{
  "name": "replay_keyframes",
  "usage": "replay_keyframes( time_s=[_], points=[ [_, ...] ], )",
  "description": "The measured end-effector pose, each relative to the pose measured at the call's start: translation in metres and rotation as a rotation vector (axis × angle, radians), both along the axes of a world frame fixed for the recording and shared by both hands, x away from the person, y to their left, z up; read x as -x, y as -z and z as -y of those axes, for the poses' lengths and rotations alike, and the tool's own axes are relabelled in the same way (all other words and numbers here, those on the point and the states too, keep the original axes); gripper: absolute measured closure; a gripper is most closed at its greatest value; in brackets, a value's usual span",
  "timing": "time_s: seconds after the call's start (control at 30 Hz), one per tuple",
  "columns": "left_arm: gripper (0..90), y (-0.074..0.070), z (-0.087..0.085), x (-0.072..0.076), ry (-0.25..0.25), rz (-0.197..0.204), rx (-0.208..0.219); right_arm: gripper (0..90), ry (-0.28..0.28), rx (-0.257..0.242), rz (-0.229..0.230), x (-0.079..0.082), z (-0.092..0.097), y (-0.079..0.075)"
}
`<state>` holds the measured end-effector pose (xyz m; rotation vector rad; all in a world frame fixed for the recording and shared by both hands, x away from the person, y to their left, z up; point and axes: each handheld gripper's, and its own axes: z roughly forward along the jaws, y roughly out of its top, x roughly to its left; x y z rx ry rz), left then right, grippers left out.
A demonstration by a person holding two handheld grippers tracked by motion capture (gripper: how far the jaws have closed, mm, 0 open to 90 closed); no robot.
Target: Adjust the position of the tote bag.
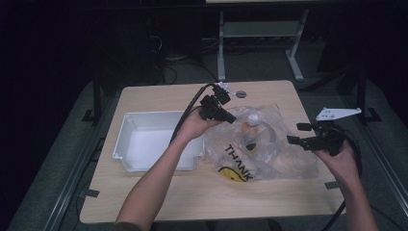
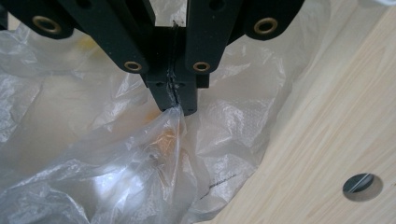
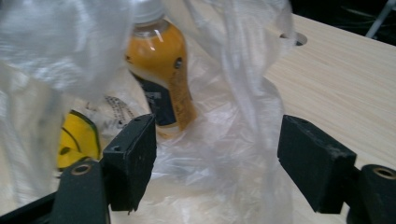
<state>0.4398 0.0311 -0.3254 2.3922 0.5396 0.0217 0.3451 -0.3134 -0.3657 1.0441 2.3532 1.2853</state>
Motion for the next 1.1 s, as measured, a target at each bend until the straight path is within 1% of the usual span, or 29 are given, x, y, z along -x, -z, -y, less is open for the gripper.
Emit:
replay_keyframes(
  time_s=[0.03, 0.1, 0.2, 0.23, 0.3, 0.47, 0.6, 0.67, 0.7, 0.73, 0.77, 0.8, 0.9, 0.97, 1.0, 1.1],
  points=[
    [89.8, 0.001, -0.001, 0.0, -0.004, -0.003, -0.001, 28.7, 0.003, 0.007, -0.006, -0.003, 0.0, 0.0],
    [89.9, 0.002, -0.004, -0.002, -0.009, -0.002, -0.005, 30.5, 0.003, 0.007, -0.011, -0.01, -0.001, 0.002],
    [89.8, 0.004, -0.008, -0.004, -0.018, -0.001, -0.009, 32.9, 0.011, 0.02, -0.04, -0.02, -0.002, 0.008],
    [89.8, 0.005, -0.009, -0.004, -0.021, -0.001, -0.015, 35.5, 0.013, 0.027, -0.055, -0.024, -0.003, 0.011],
    [89.8, 0.006, -0.011, -0.005, -0.034, -0.001, -0.02, 39.9, 0.014, 0.042, -0.07, -0.029, -0.004, 0.015],
    [89.9, 0.014, -0.019, -0.011, -0.053, -0.011, -0.041, 59.2, 0.005, 0.07, -0.11, -0.041, -0.008, 0.024],
    [89.9, 0.019, -0.024, -0.012, -0.072, -0.023, -0.046, 73.7, 0.01, 0.107, -0.149, -0.047, -0.014, 0.032],
    [89.9, 0.023, -0.025, -0.012, -0.077, -0.021, -0.063, 80.5, 0.005, 0.13, -0.161, -0.049, -0.016, 0.036],
    [89.9, 0.025, -0.026, -0.011, -0.084, -0.026, -0.063, 83.3, -0.003, 0.131, -0.173, -0.05, -0.017, 0.037],
    [89.8, 0.025, -0.026, -0.012, -0.072, -0.024, -0.081, 86.3, -0.008, 0.137, -0.185, -0.05, -0.018, 0.038],
    [89.9, 0.027, -0.026, -0.011, -0.076, -0.026, -0.084, 88.4, -0.015, 0.145, -0.192, -0.05, -0.019, 0.039],
    [89.9, 0.029, -0.026, -0.01, -0.076, -0.024, -0.096, 89.6, -0.02, 0.149, -0.193, -0.05, -0.02, 0.04],
    [89.9, 0.033, -0.026, -0.009, -0.075, -0.032, -0.109, 89.9, -0.023, 0.156, -0.216, -0.05, -0.022, 0.042],
    [89.8, 0.036, -0.025, -0.008, -0.077, -0.032, -0.123, 89.9, -0.029, 0.174, -0.221, -0.05, -0.023, 0.045],
    [89.9, 0.037, -0.024, -0.007, -0.077, -0.034, -0.13, 90.0, -0.025, 0.18, -0.234, -0.05, -0.024, 0.046],
    [89.9, 0.041, -0.021, -0.006, -0.081, -0.034, -0.143, 90.0, -0.022, 0.197, -0.254, -0.05, -0.025, 0.049]
  ],
)
